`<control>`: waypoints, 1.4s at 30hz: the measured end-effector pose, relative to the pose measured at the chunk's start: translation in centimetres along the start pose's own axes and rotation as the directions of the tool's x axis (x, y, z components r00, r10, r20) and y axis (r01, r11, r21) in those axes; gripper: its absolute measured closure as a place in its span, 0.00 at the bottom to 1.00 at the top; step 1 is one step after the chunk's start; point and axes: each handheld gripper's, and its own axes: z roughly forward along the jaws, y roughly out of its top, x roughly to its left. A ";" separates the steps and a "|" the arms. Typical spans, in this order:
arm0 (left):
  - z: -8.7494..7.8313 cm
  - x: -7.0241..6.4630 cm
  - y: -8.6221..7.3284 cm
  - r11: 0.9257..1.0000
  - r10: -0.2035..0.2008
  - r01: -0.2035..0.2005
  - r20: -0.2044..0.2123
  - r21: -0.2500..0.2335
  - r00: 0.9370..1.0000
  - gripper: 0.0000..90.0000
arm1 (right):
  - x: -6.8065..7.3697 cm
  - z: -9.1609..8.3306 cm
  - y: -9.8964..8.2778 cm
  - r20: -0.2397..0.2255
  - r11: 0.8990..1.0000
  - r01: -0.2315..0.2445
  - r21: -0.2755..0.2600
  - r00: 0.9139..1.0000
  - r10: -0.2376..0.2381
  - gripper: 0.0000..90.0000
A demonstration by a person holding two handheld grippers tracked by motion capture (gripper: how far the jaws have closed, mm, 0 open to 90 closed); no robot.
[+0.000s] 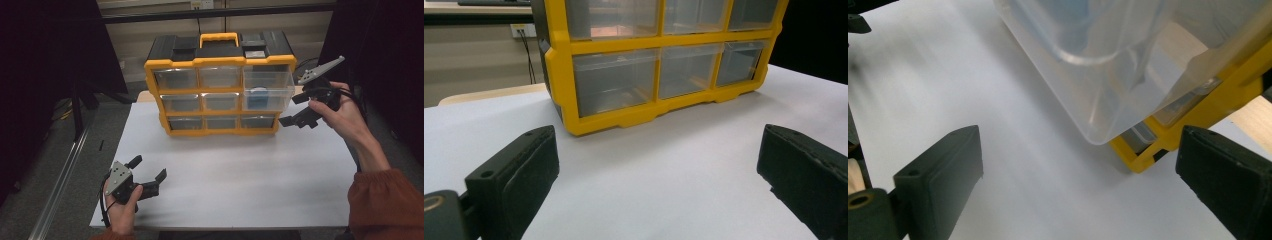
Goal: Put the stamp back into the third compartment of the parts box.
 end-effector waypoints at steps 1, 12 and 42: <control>0.0 0.0 0.0 1.000 -0.006 0.006 0.004 -0.001 1.000 0.04 | 0.0 0.2 -0.2 -0.005 1.000 -0.003 -0.002 1.000 0.003 0.04; -0.1 0.0 0.0 1.000 -0.007 0.007 0.005 -0.004 1.000 0.04 | 0.5 2.4 -2.5 -0.009 1.000 -0.015 -0.002 1.000 0.015 0.05; 0.1 -0.1 0.0 1.000 -0.013 0.013 0.021 -0.001 1.000 0.04 | 1.8 9.4 -11.7 0.002 0.989 -0.135 -0.058 0.991 0.135 0.07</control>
